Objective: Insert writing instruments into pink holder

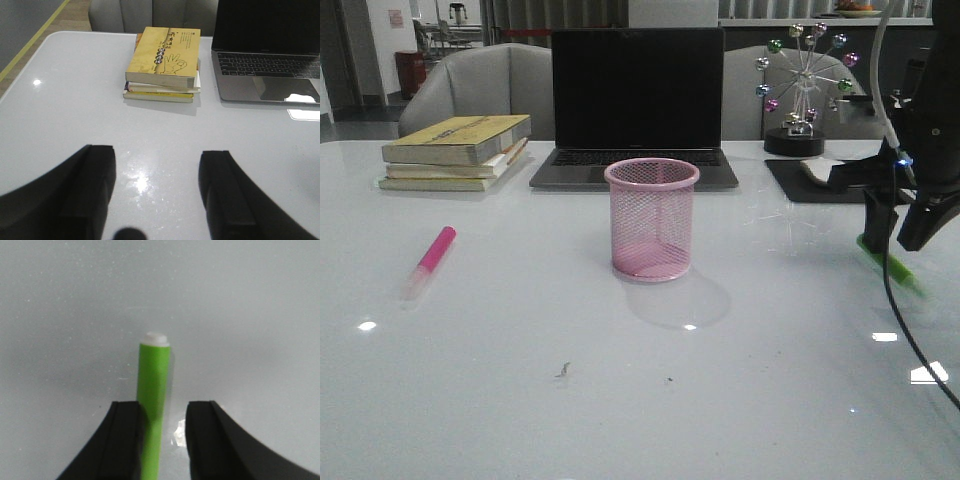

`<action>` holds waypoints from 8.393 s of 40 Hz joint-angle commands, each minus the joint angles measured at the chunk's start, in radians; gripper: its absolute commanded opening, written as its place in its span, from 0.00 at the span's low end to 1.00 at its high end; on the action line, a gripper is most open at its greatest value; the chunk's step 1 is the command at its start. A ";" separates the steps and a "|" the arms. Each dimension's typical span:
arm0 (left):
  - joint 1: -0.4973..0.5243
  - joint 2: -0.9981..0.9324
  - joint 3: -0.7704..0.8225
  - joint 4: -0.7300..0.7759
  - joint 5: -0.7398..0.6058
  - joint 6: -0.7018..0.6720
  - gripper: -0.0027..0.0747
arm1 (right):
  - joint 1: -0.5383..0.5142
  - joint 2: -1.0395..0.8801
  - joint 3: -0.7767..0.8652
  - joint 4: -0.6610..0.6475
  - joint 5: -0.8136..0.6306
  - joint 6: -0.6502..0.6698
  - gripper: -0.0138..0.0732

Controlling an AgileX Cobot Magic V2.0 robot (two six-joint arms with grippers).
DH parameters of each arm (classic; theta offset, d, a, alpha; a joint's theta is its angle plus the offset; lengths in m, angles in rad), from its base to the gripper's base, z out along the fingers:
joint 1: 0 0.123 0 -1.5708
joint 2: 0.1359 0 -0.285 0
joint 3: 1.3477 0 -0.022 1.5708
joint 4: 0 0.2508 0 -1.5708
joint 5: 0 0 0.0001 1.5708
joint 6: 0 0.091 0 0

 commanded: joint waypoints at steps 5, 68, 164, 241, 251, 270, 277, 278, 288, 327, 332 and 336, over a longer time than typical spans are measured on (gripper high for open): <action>-0.006 -0.014 -0.038 -0.005 -0.082 -0.005 0.61 | -0.004 -0.042 -0.030 0.024 -0.018 -0.006 0.55; -0.006 -0.014 -0.038 -0.005 -0.082 -0.005 0.61 | 0.204 -0.173 -0.269 0.317 -0.103 -0.119 0.39; -0.006 -0.014 -0.038 -0.005 -0.082 -0.005 0.61 | 0.401 -0.227 0.090 0.320 -0.724 -0.310 0.59; -0.006 -0.014 -0.038 -0.005 -0.082 -0.005 0.61 | -0.098 -1.263 0.902 0.240 -0.480 -0.310 0.59; -0.006 -0.014 -0.038 -0.005 -0.082 -0.005 0.61 | -0.098 -1.263 0.902 0.240 -0.480 -0.310 0.59; -0.006 0.035 -0.064 -0.013 -0.174 -0.005 0.61 | -0.098 -1.263 0.902 0.240 -0.480 -0.310 0.59; -0.006 0.158 -0.202 -0.050 -0.045 -0.005 0.61 | -0.098 -1.263 0.902 0.240 -0.480 -0.310 0.59; -0.006 0.176 -0.223 -0.050 -0.025 -0.005 0.61 | -0.098 -1.263 0.902 0.240 -0.480 -0.310 0.59; -0.060 0.429 -0.520 -0.050 0.253 -0.003 0.61 | -0.098 -1.263 0.902 0.240 -0.480 -0.310 0.59; -0.130 1.002 -0.939 -0.178 0.630 0.000 0.61 | -0.098 -1.263 0.902 0.240 -0.480 -0.310 0.59; -0.161 1.024 -0.939 -0.178 0.612 0.000 0.61 | -0.098 -1.263 0.902 0.240 -0.480 -0.310 0.59; -0.181 1.038 -0.939 -0.178 0.596 0.002 0.61 | -0.098 -1.263 0.902 0.240 -0.480 -0.310 0.59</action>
